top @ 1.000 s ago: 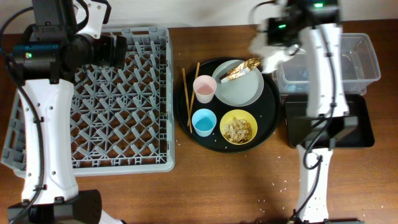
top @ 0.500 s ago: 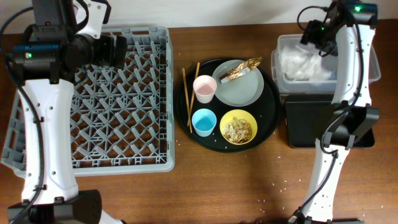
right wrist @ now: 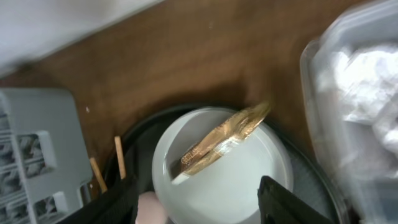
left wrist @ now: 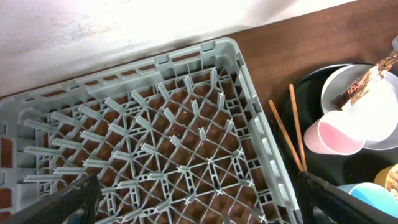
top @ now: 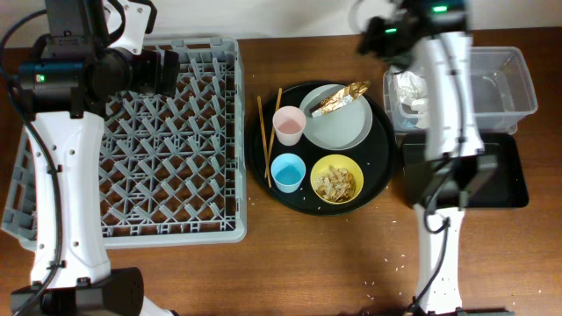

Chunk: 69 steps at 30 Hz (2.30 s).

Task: Sort waste into correct bins and load items into the dishwasher rack
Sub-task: 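Grasp the gold wrapper on the plate with the right gripper, then drop the gold wrapper into the clear bin with the right gripper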

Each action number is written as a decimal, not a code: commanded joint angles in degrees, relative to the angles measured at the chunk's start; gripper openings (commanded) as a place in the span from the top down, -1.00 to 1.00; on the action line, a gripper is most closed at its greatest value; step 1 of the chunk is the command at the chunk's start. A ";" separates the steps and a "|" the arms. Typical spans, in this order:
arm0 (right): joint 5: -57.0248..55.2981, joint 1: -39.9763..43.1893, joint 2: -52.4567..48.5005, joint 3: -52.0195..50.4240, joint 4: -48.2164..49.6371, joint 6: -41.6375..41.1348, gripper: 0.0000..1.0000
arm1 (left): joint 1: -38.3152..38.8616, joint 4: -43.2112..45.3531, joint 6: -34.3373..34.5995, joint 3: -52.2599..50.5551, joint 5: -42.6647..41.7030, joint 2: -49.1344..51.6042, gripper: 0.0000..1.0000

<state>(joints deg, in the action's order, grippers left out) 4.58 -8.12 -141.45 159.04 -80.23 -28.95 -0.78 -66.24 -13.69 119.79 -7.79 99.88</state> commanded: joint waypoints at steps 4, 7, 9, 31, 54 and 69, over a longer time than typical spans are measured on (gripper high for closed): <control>-19.71 -9.22 0.28 -12.44 5.07 -17.31 -0.24 | -0.15 0.11 0.79 1.38 -1.03 0.09 -0.99; -19.41 -10.23 0.28 -20.37 9.94 -18.53 -0.24 | -0.15 0.11 0.79 1.36 -1.03 0.09 -0.99; -19.43 -10.25 0.28 -23.26 11.43 -18.53 -0.24 | -0.15 0.11 0.79 1.38 -1.03 0.09 -0.99; -17.00 -10.14 0.92 -38.58 21.42 -12.35 0.92 | -0.15 0.11 0.79 1.36 -1.03 0.09 -0.99; -13.20 16.74 8.85 -27.08 12.07 -12.02 0.17 | -0.15 0.11 0.79 1.38 -1.03 0.09 -0.99; 4.22 13.99 19.04 -20.15 1.84 7.82 -0.51 | -0.15 0.11 0.79 1.36 -1.03 0.09 -0.99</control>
<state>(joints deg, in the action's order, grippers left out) 4.51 8.45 -130.30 135.66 -75.85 -26.68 -0.78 -66.24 -13.69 119.79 -7.97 99.88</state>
